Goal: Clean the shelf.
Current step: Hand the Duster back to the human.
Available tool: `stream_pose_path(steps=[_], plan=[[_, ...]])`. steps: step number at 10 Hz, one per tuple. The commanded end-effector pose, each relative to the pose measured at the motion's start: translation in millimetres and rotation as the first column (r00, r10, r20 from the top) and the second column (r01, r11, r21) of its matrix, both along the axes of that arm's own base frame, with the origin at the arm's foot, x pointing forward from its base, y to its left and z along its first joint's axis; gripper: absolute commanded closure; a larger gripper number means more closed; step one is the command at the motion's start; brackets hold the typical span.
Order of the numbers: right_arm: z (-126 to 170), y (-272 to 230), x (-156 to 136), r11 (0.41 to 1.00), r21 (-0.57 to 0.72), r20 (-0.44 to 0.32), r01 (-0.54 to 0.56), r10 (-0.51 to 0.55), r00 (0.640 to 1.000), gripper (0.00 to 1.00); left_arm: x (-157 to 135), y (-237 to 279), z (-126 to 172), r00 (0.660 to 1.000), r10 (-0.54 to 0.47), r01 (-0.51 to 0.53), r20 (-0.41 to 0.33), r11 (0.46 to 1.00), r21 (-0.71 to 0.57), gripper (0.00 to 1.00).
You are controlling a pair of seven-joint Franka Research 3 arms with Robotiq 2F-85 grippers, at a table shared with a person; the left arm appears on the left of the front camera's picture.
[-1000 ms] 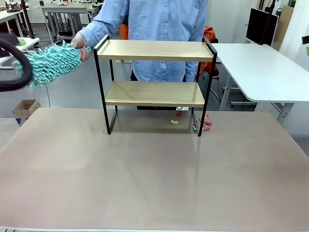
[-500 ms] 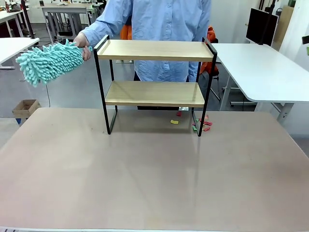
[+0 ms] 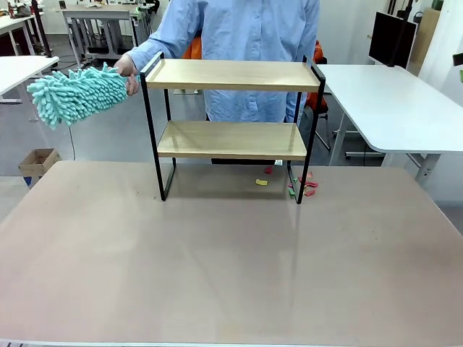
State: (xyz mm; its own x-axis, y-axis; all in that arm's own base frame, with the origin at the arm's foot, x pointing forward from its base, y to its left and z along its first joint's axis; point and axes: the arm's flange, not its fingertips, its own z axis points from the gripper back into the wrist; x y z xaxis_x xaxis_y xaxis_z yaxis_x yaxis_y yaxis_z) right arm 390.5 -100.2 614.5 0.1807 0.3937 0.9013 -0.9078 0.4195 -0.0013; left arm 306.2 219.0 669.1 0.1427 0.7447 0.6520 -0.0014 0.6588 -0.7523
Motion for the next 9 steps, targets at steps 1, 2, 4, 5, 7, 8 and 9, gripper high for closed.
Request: stream_pose_path(steps=[1, 2, 4, 5, 7, 8, 9], plan=[[1.5, -0.4, -0.2, 1.0, -0.01, 0.005, -0.006, 0.006, 1.0, 0.0, -6.2, 2.0, 11.5, 1.0, 0.003, -0.003, 0.023, 1.0, 0.013, 0.0], [1.5, -0.4, -0.2, 1.0, -0.01, 0.005, -0.006, 0.006, 1.0, 0.0, -6.2, 2.0, 11.5, 1.0, 0.003, -0.003, 0.023, 1.0, 0.013, 0.0], [1.5, -0.4, -0.2, 1.0, -0.01, 0.005, -0.006, 0.006, 1.0, 0.0, -6.2, 2.0, 11.5, 1.0, 0.003, -0.003, 0.023, 1.0, 0.013, 0.0], [1.5, -0.4, -0.2, 1.0, -0.01, 0.005, -0.006, 0.006, 1.0, 0.0, -6.2, 2.0, 11.5, 1.0, 0.003, -0.003, 0.023, 1.0, 0.013, 0.0], [1.5, -0.4, -0.2, 1.0, -0.01, 0.005, -0.006, 0.006, 1.0, 0.0, -6.2, 2.0, 11.5, 1.0, 0.003, -0.003, 0.023, 1.0, 0.013, 0.0], [1.5, -0.4, -0.2, 1.0, -0.01, 0.005, -0.006, 0.006, 1.0, 0.0, -6.2, 2.0, 11.5, 1.0, 0.003, -0.003, 0.023, 1.0, 0.013, 0.0], [1.5, -0.4, -0.2, 1.0, -0.01, 0.005, -0.006, 0.006, 1.0, 0.0, -6.2, 2.0, 11.5, 1.0, 0.003, -0.003, 0.023, 1.0, 0.013, 0.0]])
